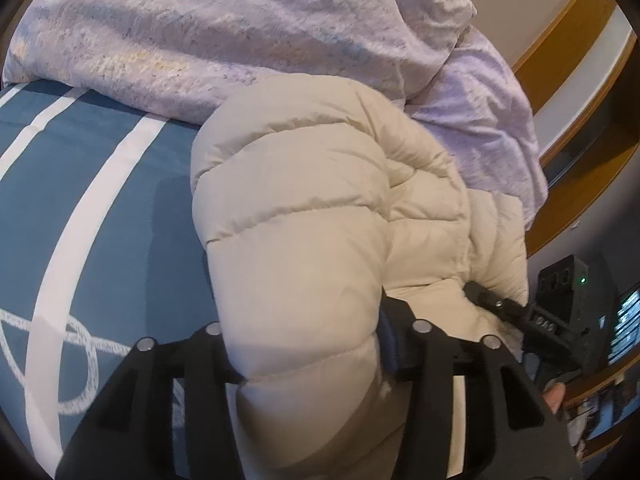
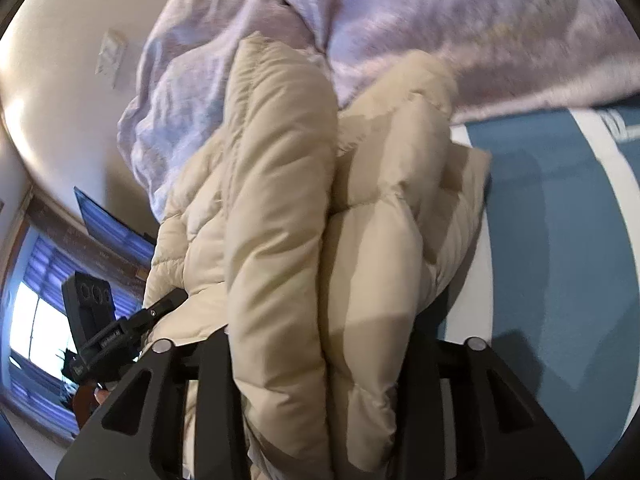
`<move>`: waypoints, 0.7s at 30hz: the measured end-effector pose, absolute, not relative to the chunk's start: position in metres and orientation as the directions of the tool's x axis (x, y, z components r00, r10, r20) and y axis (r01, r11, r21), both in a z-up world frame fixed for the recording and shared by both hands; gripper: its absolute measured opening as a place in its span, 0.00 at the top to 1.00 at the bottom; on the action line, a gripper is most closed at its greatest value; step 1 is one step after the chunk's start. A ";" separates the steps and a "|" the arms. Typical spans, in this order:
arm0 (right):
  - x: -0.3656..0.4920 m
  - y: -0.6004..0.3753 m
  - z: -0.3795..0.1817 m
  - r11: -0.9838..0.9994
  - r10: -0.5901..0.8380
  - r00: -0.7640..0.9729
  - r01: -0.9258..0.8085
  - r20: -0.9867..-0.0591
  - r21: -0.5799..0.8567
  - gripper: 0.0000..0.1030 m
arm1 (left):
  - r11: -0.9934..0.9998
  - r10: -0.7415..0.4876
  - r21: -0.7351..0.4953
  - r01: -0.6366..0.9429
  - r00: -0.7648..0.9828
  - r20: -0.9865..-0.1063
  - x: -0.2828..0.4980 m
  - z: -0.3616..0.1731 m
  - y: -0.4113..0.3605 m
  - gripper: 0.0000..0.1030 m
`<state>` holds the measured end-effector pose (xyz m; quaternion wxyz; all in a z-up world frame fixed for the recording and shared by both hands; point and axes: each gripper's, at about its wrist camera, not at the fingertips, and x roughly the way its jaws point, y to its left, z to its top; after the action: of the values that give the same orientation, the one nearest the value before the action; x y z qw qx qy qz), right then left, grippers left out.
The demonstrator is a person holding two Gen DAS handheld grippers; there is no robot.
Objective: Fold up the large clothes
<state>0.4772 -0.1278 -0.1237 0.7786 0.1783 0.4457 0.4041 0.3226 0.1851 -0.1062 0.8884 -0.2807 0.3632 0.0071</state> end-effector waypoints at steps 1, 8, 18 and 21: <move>0.478 -0.130 -0.127 0.619 0.781 0.278 -0.456 -0.559 0.639 0.56 | 0.852 -0.176 -0.474 -0.220 0.734 -0.656 0.324 -0.107 0.184 0.49; 0.472 -0.150 -0.114 0.744 0.667 0.389 -0.393 -0.636 0.541 0.24 | 0.910 -0.008 -0.303 -0.285 0.717 -0.697 0.321 -0.095 0.173 0.26; 0.438 -0.136 -0.044 0.859 0.501 0.639 -0.449 -0.584 0.246 0.24 | 0.930 0.223 -0.078 -0.359 0.721 -0.656 0.314 -0.055 0.158 0.14; 0.437 -0.092 -0.040 0.867 0.460 0.673 -0.481 -0.579 0.130 0.30 | 0.925 0.285 -0.013 -0.380 0.717 -0.636 0.329 -0.043 0.147 0.13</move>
<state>0.4369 -0.0921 -0.0400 0.9145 -0.0165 0.3119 0.2571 0.3288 0.1466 -0.0430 0.9238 -0.0712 0.3304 0.1799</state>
